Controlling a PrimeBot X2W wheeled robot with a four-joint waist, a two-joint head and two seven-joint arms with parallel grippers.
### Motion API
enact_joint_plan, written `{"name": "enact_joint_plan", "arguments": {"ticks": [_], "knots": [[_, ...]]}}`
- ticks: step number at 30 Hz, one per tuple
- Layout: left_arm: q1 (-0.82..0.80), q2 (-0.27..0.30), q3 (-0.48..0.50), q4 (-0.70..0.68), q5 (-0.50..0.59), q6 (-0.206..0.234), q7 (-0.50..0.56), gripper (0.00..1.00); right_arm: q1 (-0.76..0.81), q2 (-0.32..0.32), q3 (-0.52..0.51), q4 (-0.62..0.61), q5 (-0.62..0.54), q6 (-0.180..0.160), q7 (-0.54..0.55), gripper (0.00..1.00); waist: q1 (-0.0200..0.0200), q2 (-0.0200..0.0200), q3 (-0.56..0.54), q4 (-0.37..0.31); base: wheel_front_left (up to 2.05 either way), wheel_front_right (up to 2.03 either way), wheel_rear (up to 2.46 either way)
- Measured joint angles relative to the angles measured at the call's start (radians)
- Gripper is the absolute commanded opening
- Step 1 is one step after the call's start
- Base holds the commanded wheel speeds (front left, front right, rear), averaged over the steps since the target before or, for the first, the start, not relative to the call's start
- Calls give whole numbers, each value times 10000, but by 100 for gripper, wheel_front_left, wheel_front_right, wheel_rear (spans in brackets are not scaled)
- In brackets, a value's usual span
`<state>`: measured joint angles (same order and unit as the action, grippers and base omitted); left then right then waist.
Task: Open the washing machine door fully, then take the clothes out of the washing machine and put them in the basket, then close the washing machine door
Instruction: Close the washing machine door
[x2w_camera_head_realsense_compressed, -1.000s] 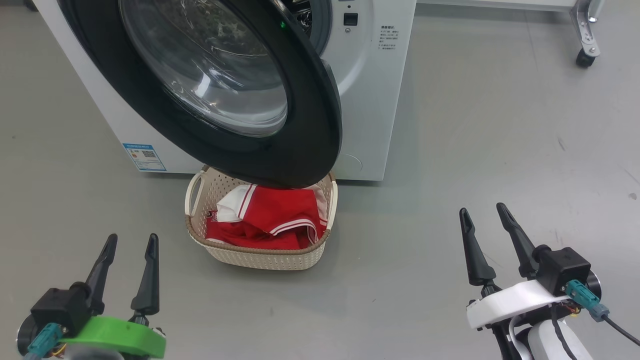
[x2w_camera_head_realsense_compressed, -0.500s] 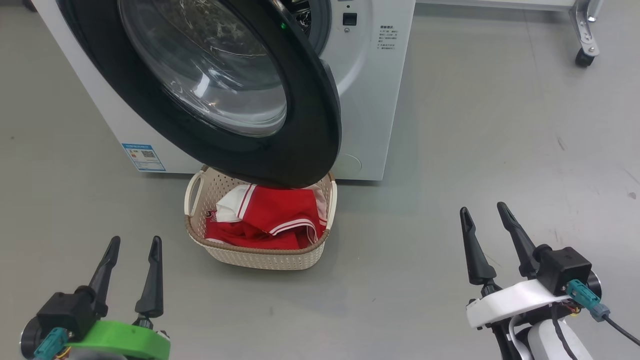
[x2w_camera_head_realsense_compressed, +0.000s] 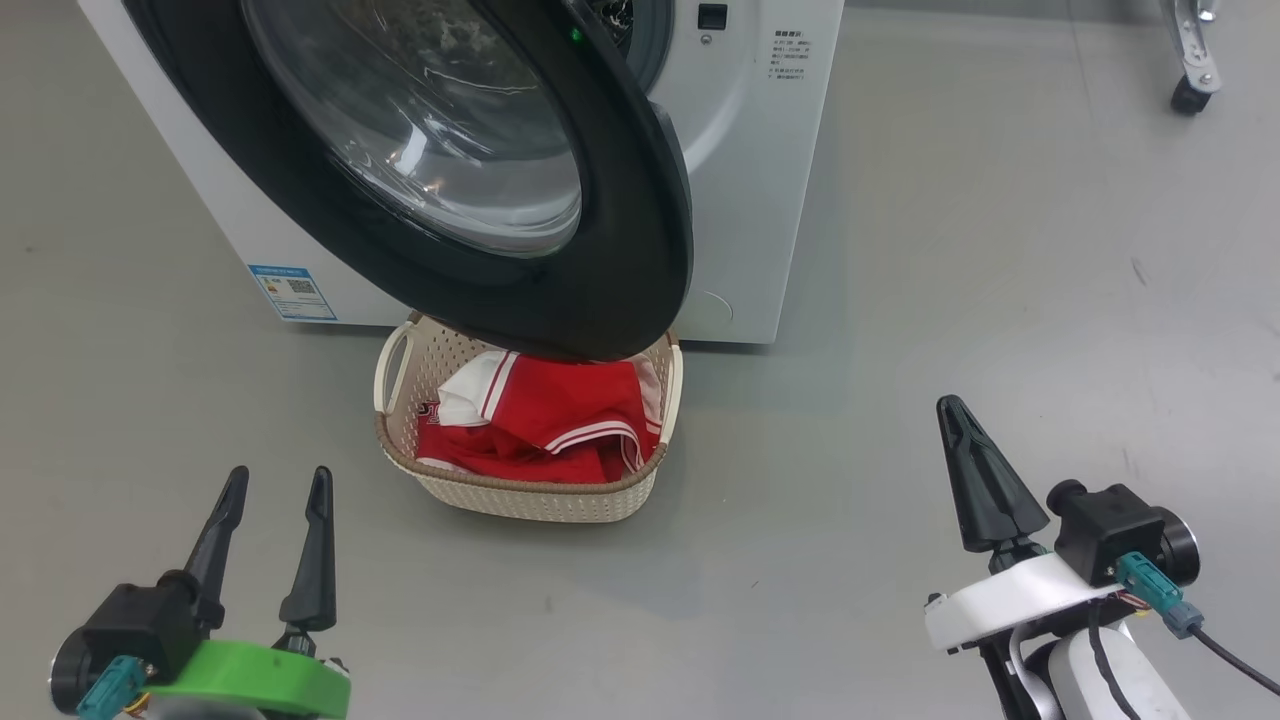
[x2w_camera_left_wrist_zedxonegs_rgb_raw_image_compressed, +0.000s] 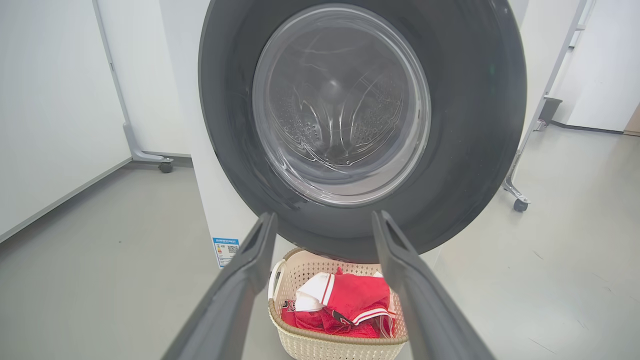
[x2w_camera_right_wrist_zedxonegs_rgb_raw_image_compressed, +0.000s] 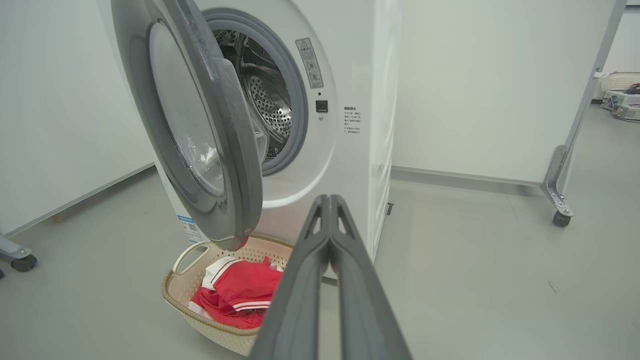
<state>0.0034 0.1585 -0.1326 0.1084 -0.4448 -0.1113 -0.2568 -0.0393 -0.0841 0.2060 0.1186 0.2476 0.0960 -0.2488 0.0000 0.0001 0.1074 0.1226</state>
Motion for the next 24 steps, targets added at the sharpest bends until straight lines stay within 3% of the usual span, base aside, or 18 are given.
{"name": "enact_joint_plan", "arguments": {"ticks": [11, 24], "knots": [[-93, -240, -178, -163, 167, -84, 0, 100, -1079, -443, 1137, -128, -462, 203, 4, 0, 0, 0, 566, 287, 0, 0, 0], [-718, -644, -431, -186, 245, -98, 0, 100, -2790, -1262, 2452, 359, -495, 263, 600, 0, 0, 0, 1361, 1238, 0, 0, 0]]}}
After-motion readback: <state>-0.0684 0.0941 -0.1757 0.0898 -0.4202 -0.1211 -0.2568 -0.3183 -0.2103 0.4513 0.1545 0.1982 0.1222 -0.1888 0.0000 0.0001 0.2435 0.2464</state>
